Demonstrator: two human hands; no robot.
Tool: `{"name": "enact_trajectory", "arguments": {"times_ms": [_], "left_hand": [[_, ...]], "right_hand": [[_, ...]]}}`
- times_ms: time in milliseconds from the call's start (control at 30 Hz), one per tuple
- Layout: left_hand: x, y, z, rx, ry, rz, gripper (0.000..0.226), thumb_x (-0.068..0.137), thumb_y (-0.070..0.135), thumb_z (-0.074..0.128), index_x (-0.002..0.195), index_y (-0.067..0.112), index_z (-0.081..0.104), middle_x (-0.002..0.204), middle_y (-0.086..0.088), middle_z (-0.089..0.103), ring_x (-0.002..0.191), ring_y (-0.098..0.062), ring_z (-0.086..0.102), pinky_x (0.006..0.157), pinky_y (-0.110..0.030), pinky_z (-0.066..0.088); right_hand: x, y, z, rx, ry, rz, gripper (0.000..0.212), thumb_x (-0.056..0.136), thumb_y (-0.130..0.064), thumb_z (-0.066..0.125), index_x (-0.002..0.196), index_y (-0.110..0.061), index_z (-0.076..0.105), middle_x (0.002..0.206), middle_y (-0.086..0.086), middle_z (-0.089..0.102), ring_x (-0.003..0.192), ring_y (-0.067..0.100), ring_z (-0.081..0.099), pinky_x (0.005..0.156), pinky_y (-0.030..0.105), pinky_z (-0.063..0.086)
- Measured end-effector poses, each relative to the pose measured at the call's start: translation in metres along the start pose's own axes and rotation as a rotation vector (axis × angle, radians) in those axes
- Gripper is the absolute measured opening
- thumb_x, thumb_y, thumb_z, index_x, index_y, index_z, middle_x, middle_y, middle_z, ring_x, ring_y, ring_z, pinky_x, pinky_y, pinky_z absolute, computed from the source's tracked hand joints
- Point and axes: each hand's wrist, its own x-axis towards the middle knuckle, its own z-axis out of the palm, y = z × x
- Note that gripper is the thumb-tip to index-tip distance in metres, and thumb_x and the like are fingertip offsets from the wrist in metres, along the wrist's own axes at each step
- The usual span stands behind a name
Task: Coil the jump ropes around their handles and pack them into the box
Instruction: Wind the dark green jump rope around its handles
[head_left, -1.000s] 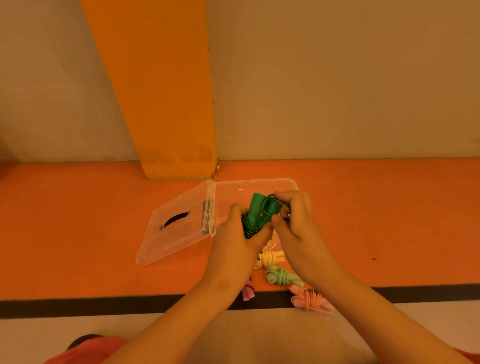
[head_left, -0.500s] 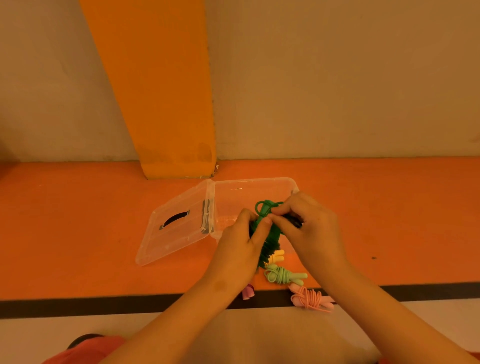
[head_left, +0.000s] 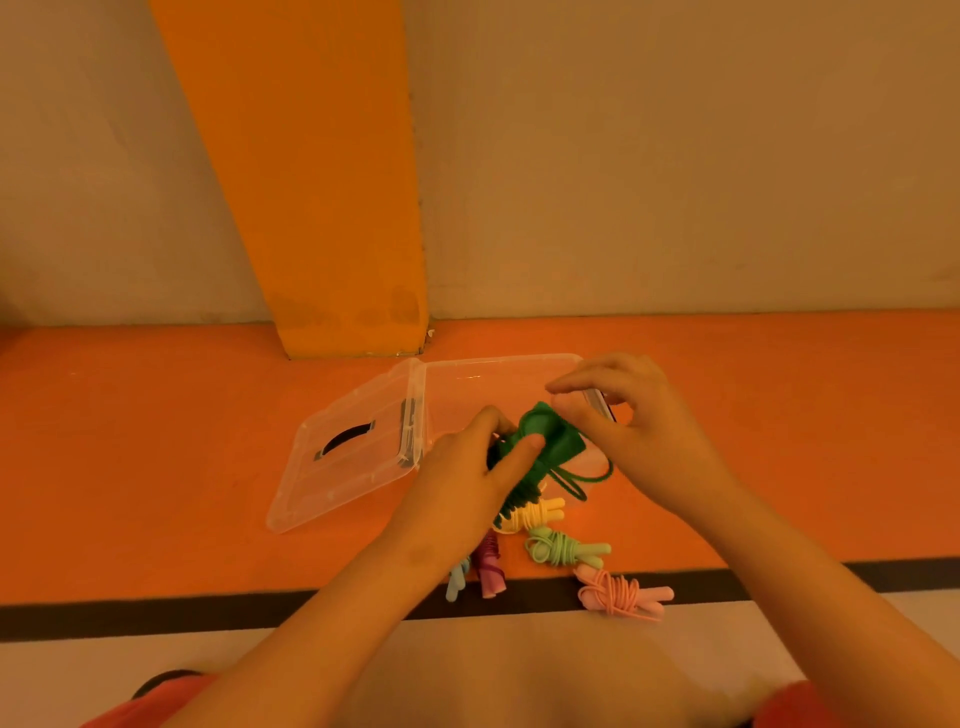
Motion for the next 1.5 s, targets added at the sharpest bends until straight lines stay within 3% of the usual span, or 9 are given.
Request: {"name": "enact_trajectory", "arguments": {"times_ms": [67,233,433,567,767,967,1167,1300,1500], "left_hand": [[-0.003,0.001,0.001,0.106,-0.058,0.052,0.016,0.093,0.041,0.054,0.086,0.028,0.051,0.066,0.010,0.055,0.059,0.005,0.055,0.053,-0.012,0.036],[-0.007,-0.004,0.008,0.139,-0.178,0.053,0.021,0.093,0.045,0.053,0.093,0.025,0.056,0.071,0.008,0.057,0.061,0.000,0.051,0.053,-0.016,0.035],[-0.003,-0.004,0.005,0.095,-0.266,0.027,0.019,0.093,0.044,0.053,0.078,0.032,0.051,0.064,0.012,0.051,0.059,0.001,0.047,0.057,-0.018,0.036],[-0.013,0.003,0.017,0.088,-0.468,0.018,0.041,0.085,0.067,0.048,0.095,0.029,0.060,0.088,0.001,0.066,0.077,-0.017,0.063,0.074,-0.046,0.052],[-0.012,0.002,0.012,-0.057,-0.372,-0.053,0.047,0.080,0.066,0.054,0.099,0.025,0.062,0.093,-0.002,0.070,0.082,-0.038,0.068,0.069,-0.058,0.054],[-0.012,0.000,0.014,-0.183,-0.185,-0.227,0.050,0.068,0.070,0.063,0.087,0.023,0.059,0.087,-0.007,0.070,0.070,-0.046,0.067,0.059,-0.062,0.054],[0.000,0.008,0.008,-0.411,-0.041,-0.354,0.053,0.088,0.046,0.057,0.100,-0.005,0.056,0.086,-0.025,0.069,0.057,-0.025,0.063,0.057,-0.038,0.054],[0.001,0.014,0.005,-0.507,-0.035,-0.388,0.050,0.094,0.041,0.052,0.107,-0.006,0.057,0.077,-0.016,0.072,0.053,-0.024,0.061,0.053,-0.030,0.052],[0.003,0.019,0.008,-0.573,-0.041,-0.410,0.052,0.095,0.046,0.047,0.113,-0.002,0.058,0.079,-0.013,0.070,0.058,-0.023,0.063,0.051,-0.027,0.053]], "right_hand": [[0.002,0.003,-0.006,-0.009,-0.129,0.022,0.009,0.082,-0.031,0.068,0.090,-0.031,0.073,0.098,-0.019,0.063,0.105,-0.004,0.046,0.086,0.008,0.032],[0.002,0.003,-0.003,0.056,-0.373,0.108,0.006,0.082,-0.014,0.072,0.079,-0.019,0.073,0.083,-0.013,0.068,0.084,-0.001,0.060,0.080,0.016,0.044],[0.002,0.001,0.001,0.177,-0.306,0.175,0.011,0.087,-0.007,0.065,0.078,-0.014,0.068,0.072,-0.006,0.066,0.067,0.001,0.061,0.064,0.012,0.046],[0.007,0.004,0.001,0.360,-0.188,0.261,0.020,0.090,0.001,0.057,0.075,-0.011,0.062,0.058,-0.006,0.064,0.054,0.007,0.062,0.054,0.020,0.046],[0.006,0.005,0.015,0.450,-0.062,0.328,0.010,0.092,-0.011,0.059,0.085,-0.012,0.065,0.062,-0.004,0.064,0.060,0.011,0.063,0.053,0.023,0.049],[0.009,0.001,0.015,0.587,0.092,0.464,0.027,0.097,-0.032,0.049,0.102,-0.010,0.062,0.112,0.017,0.060,0.090,0.016,0.065,0.071,0.026,0.054],[-0.008,0.001,0.022,0.538,0.146,0.413,0.003,0.091,-0.017,0.060,0.091,-0.019,0.061,0.102,0.007,0.063,0.092,0.016,0.063,0.072,0.025,0.054],[-0.019,-0.001,0.027,0.463,0.188,0.309,0.020,0.083,-0.003,0.068,0.084,-0.023,0.063,0.088,-0.006,0.068,0.087,0.008,0.065,0.078,0.030,0.054],[-0.022,-0.010,0.031,0.355,0.324,0.199,0.018,0.081,-0.004,0.070,0.080,-0.021,0.067,0.089,-0.002,0.062,0.086,0.000,0.058,0.073,0.007,0.042]]}}
